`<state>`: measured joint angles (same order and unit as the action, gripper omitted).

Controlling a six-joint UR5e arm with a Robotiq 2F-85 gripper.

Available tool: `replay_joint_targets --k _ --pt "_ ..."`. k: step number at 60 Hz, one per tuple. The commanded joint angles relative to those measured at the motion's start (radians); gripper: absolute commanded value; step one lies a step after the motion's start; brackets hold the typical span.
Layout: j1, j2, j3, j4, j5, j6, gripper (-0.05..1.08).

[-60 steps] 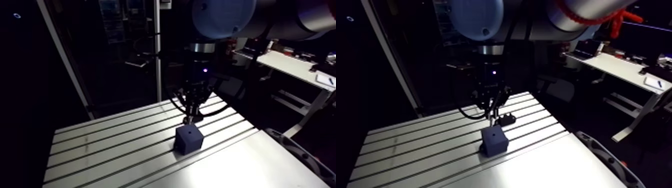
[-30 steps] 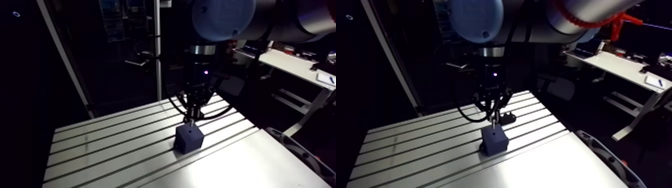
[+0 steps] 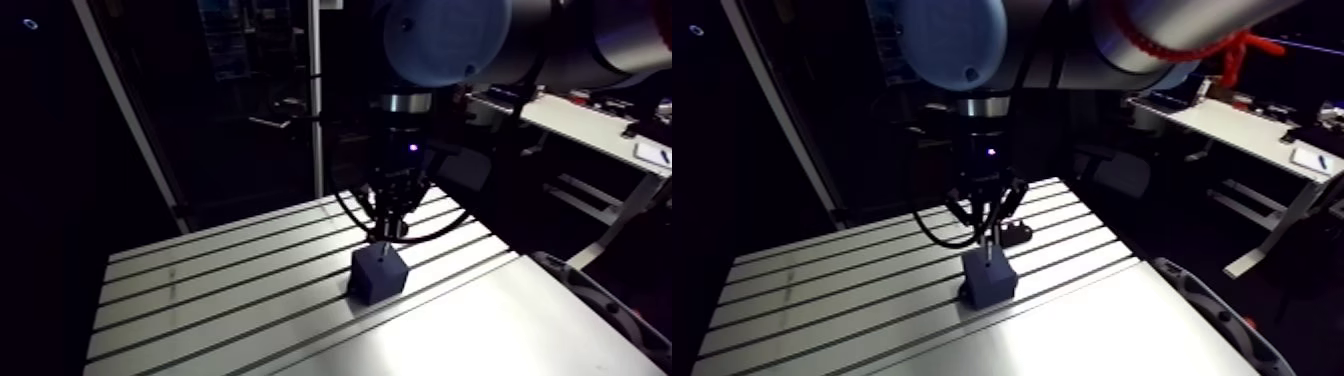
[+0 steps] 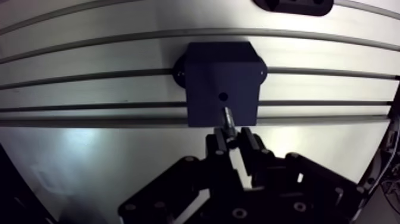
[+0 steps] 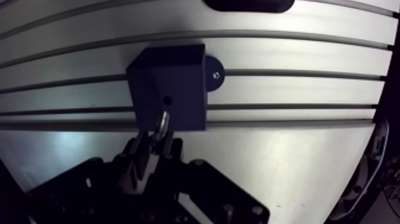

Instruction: Pick up the M10 bolt and insert it into the hole until fully seated.

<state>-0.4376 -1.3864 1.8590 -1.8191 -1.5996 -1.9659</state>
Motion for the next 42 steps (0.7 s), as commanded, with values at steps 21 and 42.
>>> replay_joint_targets --k 21,42 --pt "0.0 0.019 0.004 -0.047 -0.003 -0.001 1.08" --pt "0.002 0.021 -0.001 -0.039 -0.001 -0.001 1.08"
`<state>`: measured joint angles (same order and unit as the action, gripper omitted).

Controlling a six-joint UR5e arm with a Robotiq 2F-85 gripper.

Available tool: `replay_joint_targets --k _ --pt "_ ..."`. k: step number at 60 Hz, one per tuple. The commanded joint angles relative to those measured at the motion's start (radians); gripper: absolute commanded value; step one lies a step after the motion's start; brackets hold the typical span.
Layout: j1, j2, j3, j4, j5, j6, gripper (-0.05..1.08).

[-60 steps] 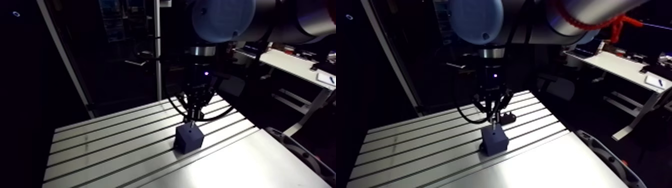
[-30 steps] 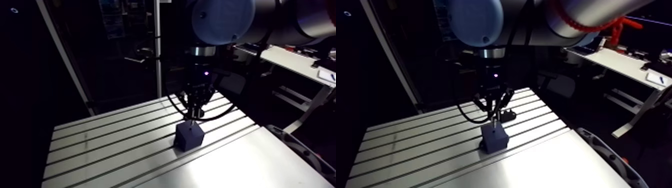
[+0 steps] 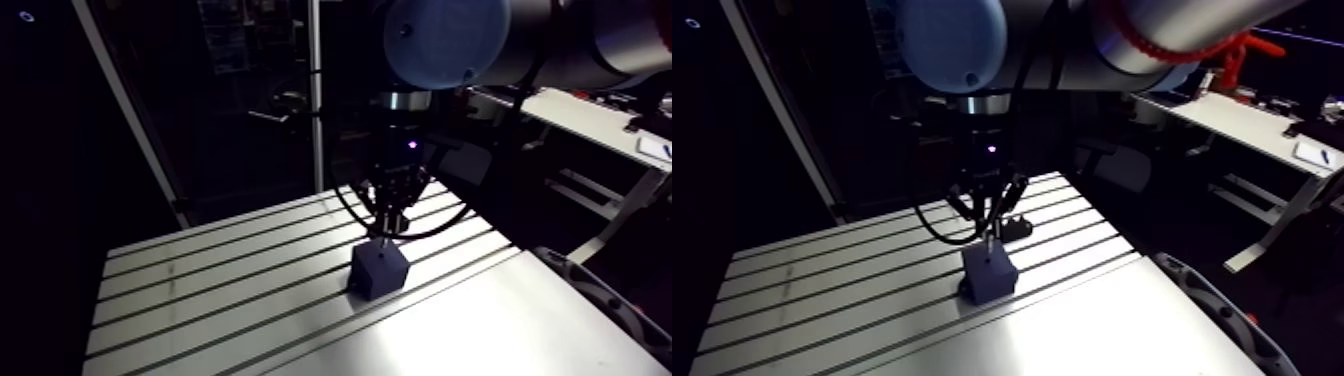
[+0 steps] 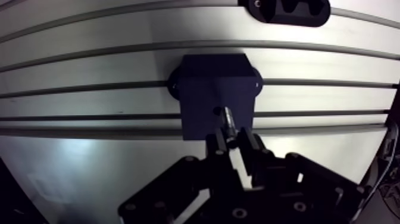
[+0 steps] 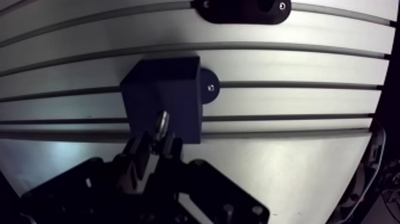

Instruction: Pick up the M10 bolt and insert it into the hole until fully seated.

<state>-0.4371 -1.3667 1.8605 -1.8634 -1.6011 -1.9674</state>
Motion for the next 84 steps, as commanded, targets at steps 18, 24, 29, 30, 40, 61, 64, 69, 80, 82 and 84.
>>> replay_joint_targets --k 18,24,29,30,40,61,64,69,80,82,84 --pt "0.004 0.001 -0.001 0.008 0.0 0.0 1.08" --pt "0.004 0.001 0.0 0.009 0.0 0.0 1.08" --pt "0.004 0.001 -0.001 0.008 0.0 0.0 1.08" --pt "0.004 0.001 -0.001 0.008 0.0 0.0 1.08" --pt "0.004 0.002 0.0 0.008 0.0 -0.002 1.08" --pt "0.004 0.007 0.003 0.01 0.0 -0.002 1.08" --pt "0.004 0.006 0.004 0.01 0.0 -0.002 1.08" --pt "0.003 0.006 0.004 0.01 0.0 -0.002 1.08" --pt "0.004 0.007 0.004 0.01 0.0 0.0 1.08" --pt "0.004 0.007 0.005 0.01 0.0 0.0 1.08" --pt "0.004 0.007 0.006 0.01 0.0 0.0 1.08"
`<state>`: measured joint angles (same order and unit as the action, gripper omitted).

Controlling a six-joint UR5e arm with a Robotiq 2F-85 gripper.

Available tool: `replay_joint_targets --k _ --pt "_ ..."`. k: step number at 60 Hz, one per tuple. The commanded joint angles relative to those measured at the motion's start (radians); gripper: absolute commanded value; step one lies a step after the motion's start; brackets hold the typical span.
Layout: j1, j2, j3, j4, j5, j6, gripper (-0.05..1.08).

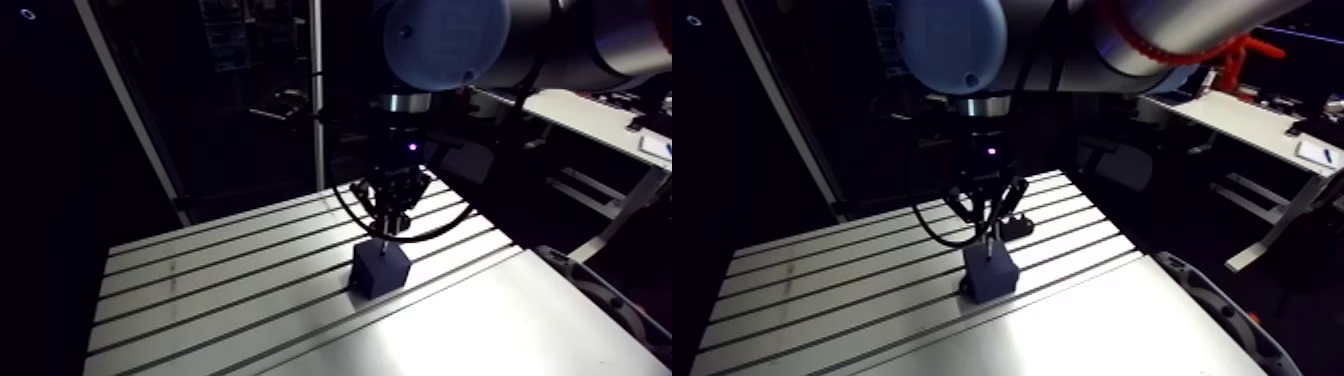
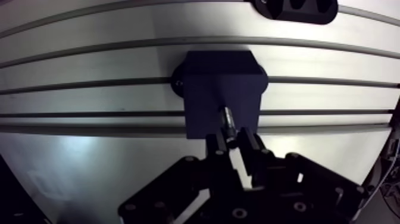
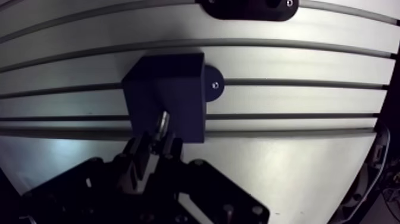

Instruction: Pick up the M10 bolt and insert it into the hole until fully seated.

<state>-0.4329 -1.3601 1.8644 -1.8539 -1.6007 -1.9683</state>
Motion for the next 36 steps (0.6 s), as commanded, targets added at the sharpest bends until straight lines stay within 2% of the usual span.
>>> replay_joint_targets --k 1,36 --pt "0.0 0.0 0.002 0.0 0.0 0.001 1.08" --pt "0.0 0.002 0.011 -0.006 0.0 0.001 1.08"
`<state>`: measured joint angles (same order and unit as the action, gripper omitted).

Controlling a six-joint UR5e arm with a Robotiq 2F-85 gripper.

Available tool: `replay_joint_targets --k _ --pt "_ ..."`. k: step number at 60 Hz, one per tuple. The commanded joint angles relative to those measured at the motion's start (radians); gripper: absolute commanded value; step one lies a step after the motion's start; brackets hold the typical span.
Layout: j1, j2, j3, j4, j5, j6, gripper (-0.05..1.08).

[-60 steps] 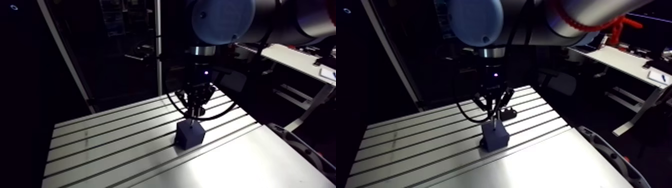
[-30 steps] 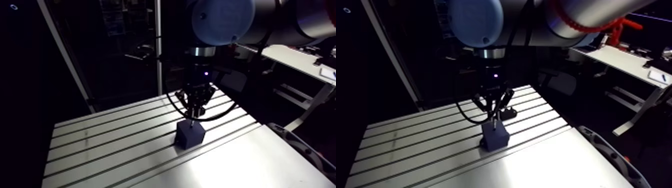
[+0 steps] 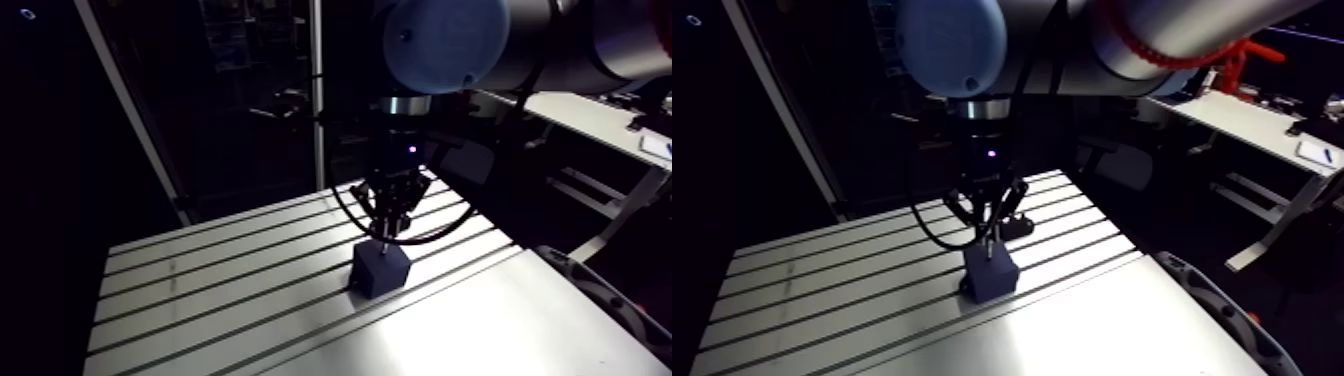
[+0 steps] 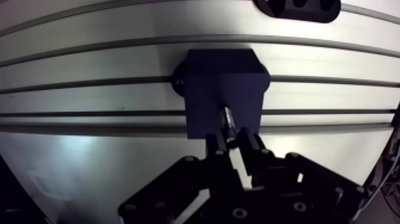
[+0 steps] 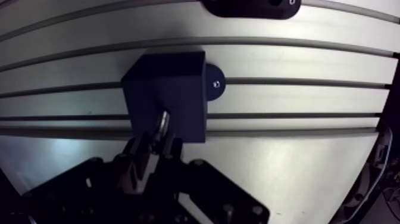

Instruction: Pick up the M10 bolt and insert it into the hole until fully seated.

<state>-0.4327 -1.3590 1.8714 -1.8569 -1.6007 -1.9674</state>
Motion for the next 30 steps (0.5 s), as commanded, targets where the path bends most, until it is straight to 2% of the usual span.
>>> replay_joint_targets --k 1,30 --pt "0.0 0.001 0.004 -0.003 0.0 0.0 1.08" --pt "0.0 0.007 0.013 -0.009 -0.002 0.0 1.08"
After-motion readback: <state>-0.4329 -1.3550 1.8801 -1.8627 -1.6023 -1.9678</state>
